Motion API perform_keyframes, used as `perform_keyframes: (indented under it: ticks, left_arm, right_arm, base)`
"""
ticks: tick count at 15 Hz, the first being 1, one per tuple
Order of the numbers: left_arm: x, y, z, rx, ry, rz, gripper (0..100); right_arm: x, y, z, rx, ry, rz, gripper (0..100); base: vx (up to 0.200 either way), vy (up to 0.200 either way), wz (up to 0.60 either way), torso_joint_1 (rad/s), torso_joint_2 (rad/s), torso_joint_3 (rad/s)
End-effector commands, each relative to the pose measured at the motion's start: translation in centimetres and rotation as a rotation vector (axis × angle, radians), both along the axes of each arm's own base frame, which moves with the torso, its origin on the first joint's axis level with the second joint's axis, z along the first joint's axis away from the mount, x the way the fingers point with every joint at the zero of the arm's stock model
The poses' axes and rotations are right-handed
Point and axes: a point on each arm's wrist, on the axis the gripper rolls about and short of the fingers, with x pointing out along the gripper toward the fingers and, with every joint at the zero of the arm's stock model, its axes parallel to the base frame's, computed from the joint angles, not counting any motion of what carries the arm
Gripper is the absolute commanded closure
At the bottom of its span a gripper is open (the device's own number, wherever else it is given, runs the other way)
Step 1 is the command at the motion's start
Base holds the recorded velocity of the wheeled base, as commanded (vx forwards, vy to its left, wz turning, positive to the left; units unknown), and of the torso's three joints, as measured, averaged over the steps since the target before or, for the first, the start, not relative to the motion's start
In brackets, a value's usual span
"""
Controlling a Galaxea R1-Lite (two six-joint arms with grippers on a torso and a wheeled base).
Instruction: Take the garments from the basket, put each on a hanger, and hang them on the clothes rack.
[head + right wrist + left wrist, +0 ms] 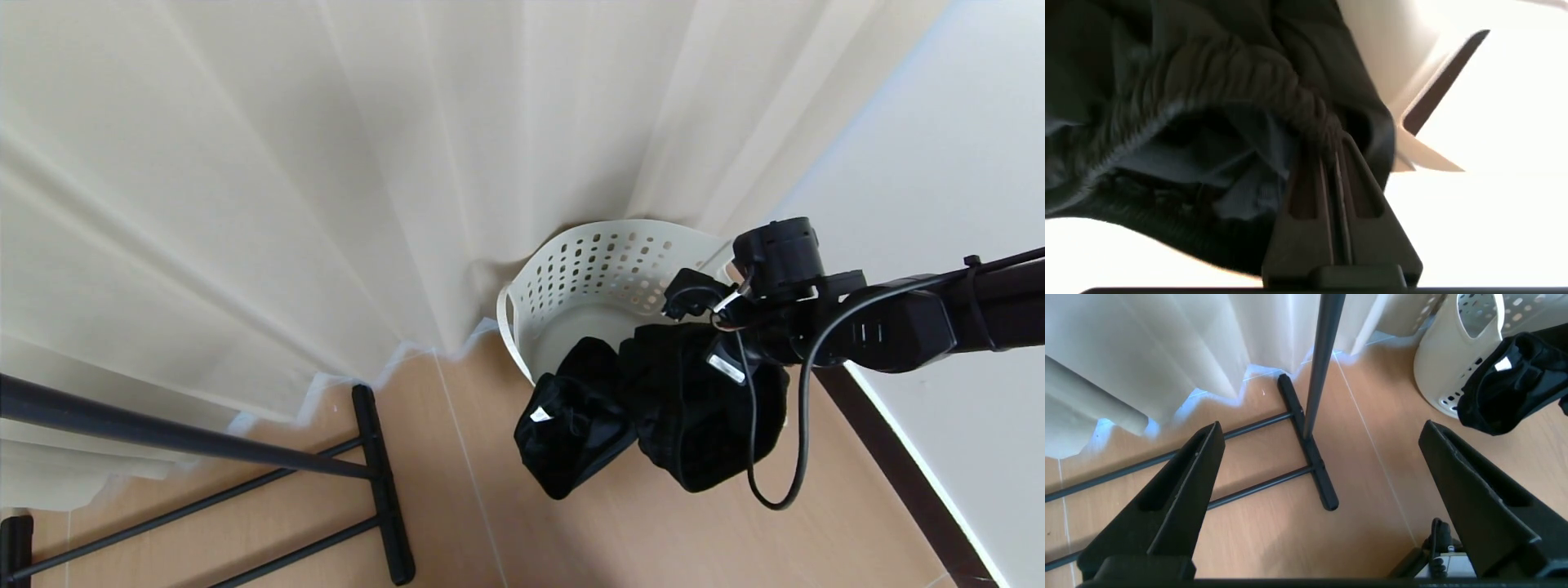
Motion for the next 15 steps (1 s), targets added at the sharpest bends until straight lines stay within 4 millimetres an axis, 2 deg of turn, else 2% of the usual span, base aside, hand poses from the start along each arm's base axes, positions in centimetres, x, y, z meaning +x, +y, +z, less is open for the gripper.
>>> perform_keyframes:
  ticks: [1, 3, 4, 5, 6, 7, 8, 9, 10, 12, 15]
  left_arm:
    - [0.0, 0.0, 0.0, -0.001, -0.001, 0.001, 0]
    - [0.0, 0.0, 0.0, -0.001, -0.001, 0.001, 0]
    - [0.0, 0.0, 0.0, -0.001, -0.001, 0.001, 0]
    - [0.0, 0.0, 0.0, -0.001, -0.001, 0.001, 0]
    - [0.0, 0.0, 0.0, -0.001, -0.001, 0.001, 0]
    - [0.0, 0.0, 0.0, -0.001, -0.001, 0.001, 0]
    - [0.0, 0.0, 0.0, -0.001, -0.001, 0.001, 0]
    - [0.0, 0.0, 0.0, 0.001, -0.001, 0.001, 0]
    - [0.0, 0.0, 0.0, -0.001, -0.001, 0.001, 0]
    - [0.0, 0.0, 0.0, 0.001, -0.001, 0.001, 0]
    - [0.0, 0.0, 0.0, 0.002, 0.001, -0.001, 0]
  right_arm:
    - [-2.0, -0.5, 2.4, 0.044, -0.055, -0.012, 100]
    - [-7.2, -1.5, 5.0, 0.186, -0.117, -0.053, 100]
    - [-8.7, -1.9, 5.3, 0.229, -0.129, -0.062, 100]
    - [-11.5, -2.7, 5.9, 0.301, -0.147, -0.065, 100]
    - [-13.0, -2.8, 6.2, 0.337, -0.156, -0.051, 100]
    - [-16.0, -3.4, 7.2, 0.414, -0.198, -0.024, 100]
    - [-17.5, -3.6, 7.8, 0.462, -0.224, -0.007, 100]
    - [-20.9, -4.1, 8.8, 0.598, -0.279, 0.054, 100]
    - [-22.9, -4.5, 9.3, 0.69, -0.309, 0.096, 100]
    - [-24.6, -5.1, 9.5, 0.782, -0.34, 0.134, 100]
    - [-24.8, -5.1, 9.7, 0.831, -0.371, 0.171, 100]
  base:
    - [0.0, 0.0, 0.0, 0.0, 0.0, 0.0]
    - [0.0, 0.0, 0.0, 0.0, 0.0, 0.0]
    - [0.0, 0.0, 0.0, 0.0, 0.0, 0.0]
    - [0.0, 0.0, 0.0, 0.0, 0.0, 0.0]
    - [0.0, 0.0, 0.0, 0.0, 0.0, 0.0]
    - [0.0, 0.0, 0.0, 0.0, 0.0, 0.0]
    - [0.0, 0.0, 0.0, 0.0, 0.0, 0.0]
    - [0.0, 0.0, 0.0, 0.0, 0.0, 0.0]
    - [0.0, 0.0, 0.0, 0.0, 0.0, 0.0]
    - [0.0, 0.0, 0.0, 0.0, 0.0, 0.0]
    - [0.0, 0.0, 0.0, 0.0, 0.0, 0.0]
